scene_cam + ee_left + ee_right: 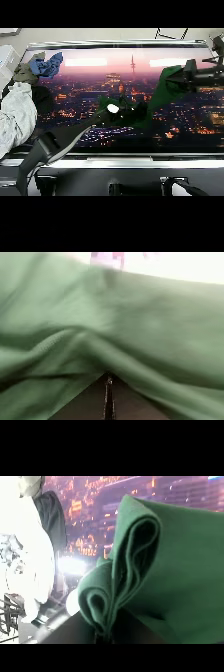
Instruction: Fold the clothes and pants, and hang the long-sleeved shirts on hangers.
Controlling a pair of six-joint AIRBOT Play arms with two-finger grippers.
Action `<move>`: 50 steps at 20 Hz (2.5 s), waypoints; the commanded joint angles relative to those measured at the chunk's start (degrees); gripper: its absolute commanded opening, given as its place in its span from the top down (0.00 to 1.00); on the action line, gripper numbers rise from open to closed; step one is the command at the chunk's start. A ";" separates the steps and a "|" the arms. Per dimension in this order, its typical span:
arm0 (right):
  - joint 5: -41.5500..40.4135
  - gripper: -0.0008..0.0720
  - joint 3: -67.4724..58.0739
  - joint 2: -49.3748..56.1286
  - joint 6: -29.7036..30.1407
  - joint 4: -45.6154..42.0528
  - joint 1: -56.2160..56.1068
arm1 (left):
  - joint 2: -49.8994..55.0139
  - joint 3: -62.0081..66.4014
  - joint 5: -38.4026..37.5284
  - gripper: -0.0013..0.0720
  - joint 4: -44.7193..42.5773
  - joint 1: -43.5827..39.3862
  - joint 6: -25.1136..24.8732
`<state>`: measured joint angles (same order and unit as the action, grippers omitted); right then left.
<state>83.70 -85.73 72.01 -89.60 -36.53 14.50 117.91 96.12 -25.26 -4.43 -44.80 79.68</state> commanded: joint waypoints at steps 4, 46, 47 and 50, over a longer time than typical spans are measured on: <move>-9.97 0.94 -0.07 9.46 1.99 2.62 -13.79 | -14.71 0.72 -12.59 0.95 -45.51 15.45 11.98; 1.40 0.94 -22.67 27.91 2.84 -1.07 2.82 | -47.28 0.68 -28.74 0.95 -71.06 41.86 12.55; 1.27 0.94 -25.77 27.93 1.27 -2.99 5.49 | -47.23 0.68 -28.74 0.95 -71.04 41.86 12.55; 1.09 0.94 -29.18 27.93 -1.16 -4.59 15.39 | -47.08 0.70 -28.74 0.95 -71.06 41.86 13.60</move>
<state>84.36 -109.12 99.90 -86.59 -38.44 22.26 70.65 96.79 -54.02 -75.48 -2.92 92.42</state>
